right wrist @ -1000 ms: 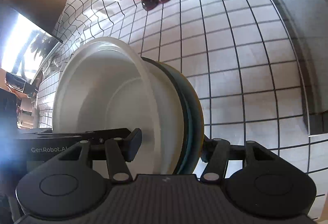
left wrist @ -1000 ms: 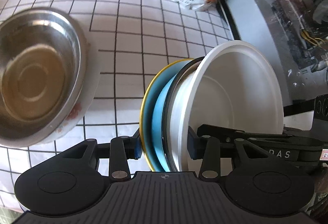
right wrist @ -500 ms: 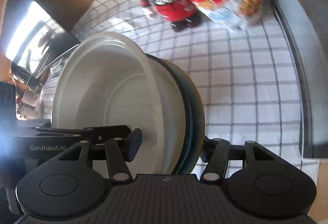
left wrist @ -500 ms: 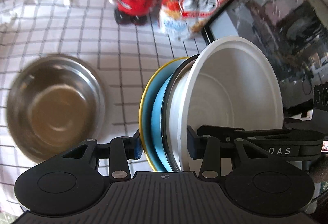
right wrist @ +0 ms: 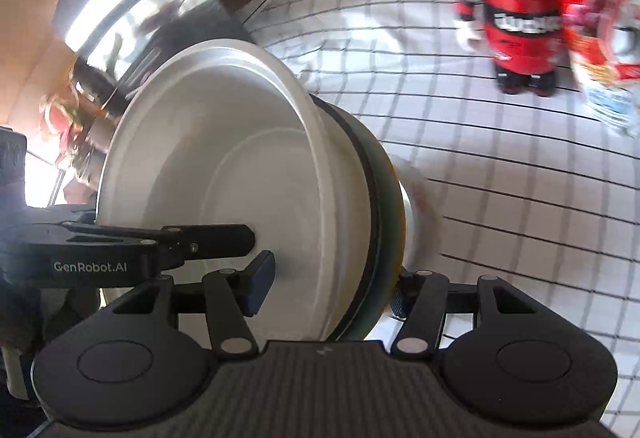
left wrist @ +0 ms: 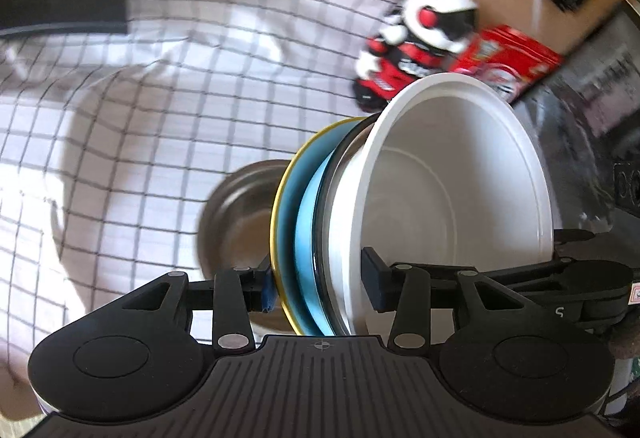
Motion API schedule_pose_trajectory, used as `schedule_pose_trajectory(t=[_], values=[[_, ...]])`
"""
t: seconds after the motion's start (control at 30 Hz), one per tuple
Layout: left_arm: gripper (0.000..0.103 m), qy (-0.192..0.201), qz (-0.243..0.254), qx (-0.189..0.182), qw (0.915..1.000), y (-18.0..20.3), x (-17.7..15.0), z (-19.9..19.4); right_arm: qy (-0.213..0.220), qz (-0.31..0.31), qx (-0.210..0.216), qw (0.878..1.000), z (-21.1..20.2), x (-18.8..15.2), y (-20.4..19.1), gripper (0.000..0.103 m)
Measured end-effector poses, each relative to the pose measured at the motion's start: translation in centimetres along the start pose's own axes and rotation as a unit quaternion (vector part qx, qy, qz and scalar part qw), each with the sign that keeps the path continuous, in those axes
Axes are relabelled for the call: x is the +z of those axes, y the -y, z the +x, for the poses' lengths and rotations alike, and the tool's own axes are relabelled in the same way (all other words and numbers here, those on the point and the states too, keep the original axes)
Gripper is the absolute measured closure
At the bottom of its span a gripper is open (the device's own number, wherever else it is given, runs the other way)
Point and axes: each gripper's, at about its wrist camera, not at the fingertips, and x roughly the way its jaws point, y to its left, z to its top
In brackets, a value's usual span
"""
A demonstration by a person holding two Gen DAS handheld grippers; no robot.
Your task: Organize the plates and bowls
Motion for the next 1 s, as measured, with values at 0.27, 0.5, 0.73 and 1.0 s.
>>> schedule_pose_trajectory(t=[0.27, 0.5, 0.73, 1.0], values=[[0.057, -0.046, -0.064, -0.010, 0.9968, -5.2, 0.0, 4.7, -0.069, 0.005, -0.006, 0.998, 6.5, 1.6, 0.6, 0.046], [0.058, -0.059, -0.054, 0.012, 0.9967, -5.8, -0.2, 7.3, -0.112, 0.021, -0.016, 0.993, 10.2, 1.8, 2.0, 0.045], [0.061, -0.063, -0.056, 0.001, 0.9964, -6.7, 0.4, 8.3, -0.119, 0.030, -0.018, 0.992, 11.1, 2.9, 2.8, 0.045], [0.066, -0.084, -0.061, -0.018, 0.9944, -7.6, 1.0, 8.8, -0.129, 0.040, -0.007, 0.991, 11.0, 3.2, 3.4, 0.048]])
